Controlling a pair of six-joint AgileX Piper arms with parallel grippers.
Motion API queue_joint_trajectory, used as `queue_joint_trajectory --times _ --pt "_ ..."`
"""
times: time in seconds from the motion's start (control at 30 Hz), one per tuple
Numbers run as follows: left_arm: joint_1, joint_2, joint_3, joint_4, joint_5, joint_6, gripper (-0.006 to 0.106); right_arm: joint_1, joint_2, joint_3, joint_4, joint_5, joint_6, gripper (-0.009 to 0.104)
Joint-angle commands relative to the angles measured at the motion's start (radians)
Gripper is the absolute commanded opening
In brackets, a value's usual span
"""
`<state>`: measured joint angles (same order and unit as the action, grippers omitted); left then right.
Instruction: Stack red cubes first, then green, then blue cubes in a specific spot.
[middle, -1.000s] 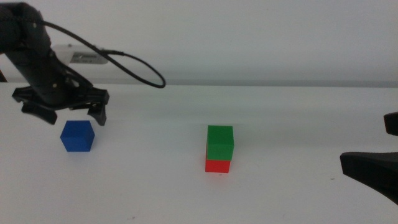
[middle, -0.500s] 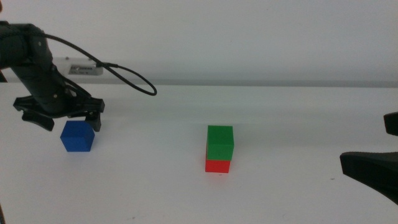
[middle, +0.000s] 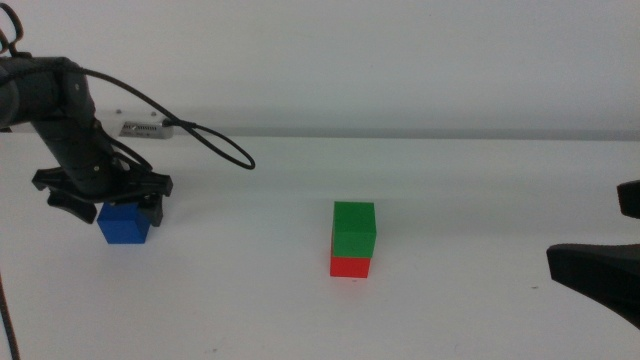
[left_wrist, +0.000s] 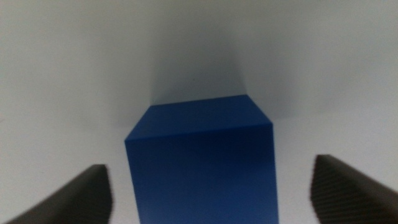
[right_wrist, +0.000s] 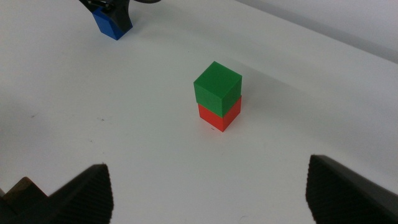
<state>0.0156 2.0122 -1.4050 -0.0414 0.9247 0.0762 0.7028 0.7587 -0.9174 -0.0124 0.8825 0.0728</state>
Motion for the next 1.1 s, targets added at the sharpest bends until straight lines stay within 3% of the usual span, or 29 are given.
queue_joint_trajectory --times 0.0,0.1,0.27,0.4,0.57,0.83,1.07 --pt "0.004 0.011 -0.006 -0.01 0.005 0.005 0.074 -0.006 -0.006 0.002 -0.006 -0.009 0.0 0.083" --pt "0.004 0.026 -0.006 -0.01 0.003 0.005 0.05 -0.006 -0.006 0.002 -0.006 -0.009 0.0 0.083" --pt "0.004 -0.005 -0.018 -0.015 0.094 -0.006 0.0 -0.006 -0.006 0.002 -0.006 -0.009 0.0 0.083" --pt "-0.039 -0.198 -0.016 -0.019 0.142 -0.137 -0.002 -0.006 -0.006 0.002 -0.006 -0.009 0.0 0.083" --pt "-0.271 -0.383 -0.035 0.064 0.202 -0.53 -0.002 -0.006 -0.006 0.002 -0.006 -0.009 0.0 0.083" --pt "-0.674 -0.224 -0.326 0.176 0.389 -0.669 -0.002 -0.006 -0.006 0.002 -0.006 -0.008 0.0 0.083" --pt "-0.843 -0.117 -0.39 0.262 0.389 -0.794 -0.002 -0.006 -0.006 0.002 -0.006 -0.008 0.0 0.083"
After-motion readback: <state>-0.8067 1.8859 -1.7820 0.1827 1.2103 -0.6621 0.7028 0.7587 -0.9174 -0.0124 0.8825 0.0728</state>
